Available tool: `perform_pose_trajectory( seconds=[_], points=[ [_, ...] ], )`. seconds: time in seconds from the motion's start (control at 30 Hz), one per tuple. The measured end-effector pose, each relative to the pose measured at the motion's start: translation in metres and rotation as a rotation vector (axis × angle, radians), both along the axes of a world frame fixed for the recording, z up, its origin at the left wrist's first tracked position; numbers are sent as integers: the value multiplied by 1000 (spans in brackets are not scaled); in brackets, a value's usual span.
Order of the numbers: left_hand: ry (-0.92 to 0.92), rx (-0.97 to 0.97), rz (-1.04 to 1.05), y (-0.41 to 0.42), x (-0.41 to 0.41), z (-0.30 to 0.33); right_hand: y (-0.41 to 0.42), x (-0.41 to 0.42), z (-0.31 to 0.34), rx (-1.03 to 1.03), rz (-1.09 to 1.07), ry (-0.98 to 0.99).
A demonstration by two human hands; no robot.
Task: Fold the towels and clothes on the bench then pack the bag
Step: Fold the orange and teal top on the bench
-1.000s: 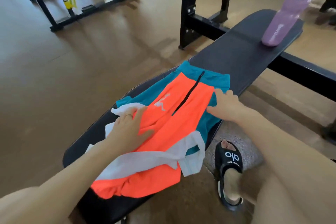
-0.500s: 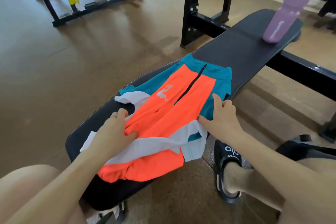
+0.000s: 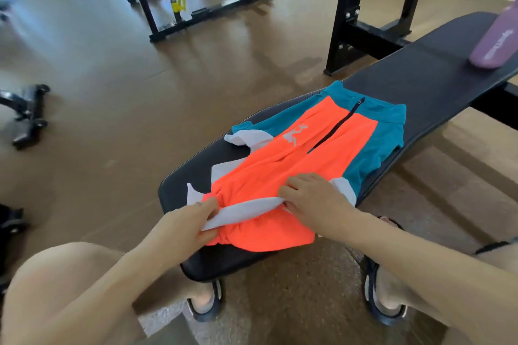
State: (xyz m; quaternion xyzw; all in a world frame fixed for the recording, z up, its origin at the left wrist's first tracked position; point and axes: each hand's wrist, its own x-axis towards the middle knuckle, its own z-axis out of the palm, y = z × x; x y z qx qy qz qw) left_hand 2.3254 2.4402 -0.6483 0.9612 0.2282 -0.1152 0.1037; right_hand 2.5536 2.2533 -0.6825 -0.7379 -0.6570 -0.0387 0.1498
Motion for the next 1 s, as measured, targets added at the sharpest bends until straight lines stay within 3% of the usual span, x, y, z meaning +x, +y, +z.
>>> perform_pose_trajectory(
  seconds=[0.13,0.27,0.33,0.43,0.5,0.6,0.73,0.77,0.83,0.9,1.0],
  points=[
    [-282,242,156,3,-5,33,15,10,17,144,-75,2],
    [-549,501,282,27,-10,74,20,16,32,142,-180,50],
    [-679,444,312,35,-14,85,21,21,34,140,-218,64],
    [-822,171,241,37,-22,91,22,29,34,120,-266,56],
    [-790,-57,211,28,-29,94,21,33,32,113,-283,43],
    [-569,-270,38,2,-38,94,19,39,25,110,-264,57],
    [100,-500,-137,-33,-42,69,17,42,13,-69,-225,-52],
    [160,-535,-113,-33,-42,59,17,42,12,-132,-218,-73],
    [-54,-539,76,-22,-35,36,18,39,12,-187,-197,-91],
    [-326,-376,353,1,-26,11,19,35,14,-142,-127,-78],
    [-312,-321,601,28,-7,-12,23,20,15,-102,11,-12]
  ],
)
